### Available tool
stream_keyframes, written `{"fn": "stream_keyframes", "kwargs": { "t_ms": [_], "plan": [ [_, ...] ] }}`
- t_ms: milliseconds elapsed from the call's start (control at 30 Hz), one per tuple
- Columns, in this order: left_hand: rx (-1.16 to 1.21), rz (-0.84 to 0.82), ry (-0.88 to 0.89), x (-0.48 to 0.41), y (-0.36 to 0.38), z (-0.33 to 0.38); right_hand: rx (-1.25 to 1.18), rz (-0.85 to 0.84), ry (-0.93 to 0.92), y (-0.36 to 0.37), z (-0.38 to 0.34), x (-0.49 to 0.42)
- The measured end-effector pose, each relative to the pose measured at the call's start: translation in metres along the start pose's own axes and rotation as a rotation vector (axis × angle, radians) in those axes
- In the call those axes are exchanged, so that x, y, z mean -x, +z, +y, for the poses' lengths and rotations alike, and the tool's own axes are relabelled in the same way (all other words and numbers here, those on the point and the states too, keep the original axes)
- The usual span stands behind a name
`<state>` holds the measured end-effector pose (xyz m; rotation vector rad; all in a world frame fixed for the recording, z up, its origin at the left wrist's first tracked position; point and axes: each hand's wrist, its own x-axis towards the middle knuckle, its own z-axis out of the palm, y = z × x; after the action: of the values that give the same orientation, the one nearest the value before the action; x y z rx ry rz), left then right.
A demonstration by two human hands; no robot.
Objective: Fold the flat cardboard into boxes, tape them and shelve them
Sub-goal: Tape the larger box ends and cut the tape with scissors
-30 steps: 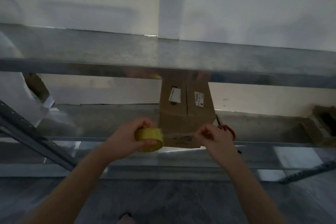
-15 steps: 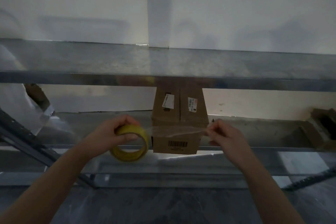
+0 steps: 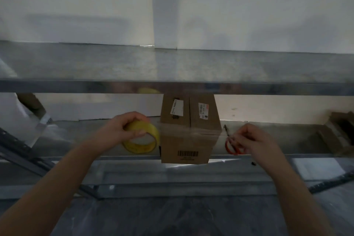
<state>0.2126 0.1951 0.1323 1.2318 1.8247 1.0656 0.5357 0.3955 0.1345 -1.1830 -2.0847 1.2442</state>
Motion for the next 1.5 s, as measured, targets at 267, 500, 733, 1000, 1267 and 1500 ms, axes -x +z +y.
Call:
{"fn": "stream_keyframes", "kwargs": {
  "t_ms": [267, 500, 733, 1000, 1267, 1500],
  "plan": [
    [-0.473, 0.057, 0.035, -0.018, -0.002, -0.012, 0.204, -0.031, 0.025, -0.011, 0.015, -0.041],
    [-0.180, 0.016, -0.043, -0.023, -0.014, -0.032, 0.167, -0.101, 0.090, -0.013, 0.035, -0.059],
    [-0.231, 0.040, -0.040, -0.039, -0.006, -0.046, 0.063, -0.093, 0.148, -0.002, 0.052, -0.074],
    [-0.179, 0.012, -0.101, -0.054, 0.002, -0.063, -0.021, -0.102, 0.235, 0.011, 0.071, -0.083],
    [-0.176, -0.039, -0.087, -0.067, 0.021, -0.063, -0.377, -0.090, 0.350, 0.045, 0.081, -0.083],
    [-0.167, -0.029, -0.100, -0.060, 0.025, -0.060, 0.073, 0.277, 0.085, 0.058, 0.083, -0.053]
  ]
}}
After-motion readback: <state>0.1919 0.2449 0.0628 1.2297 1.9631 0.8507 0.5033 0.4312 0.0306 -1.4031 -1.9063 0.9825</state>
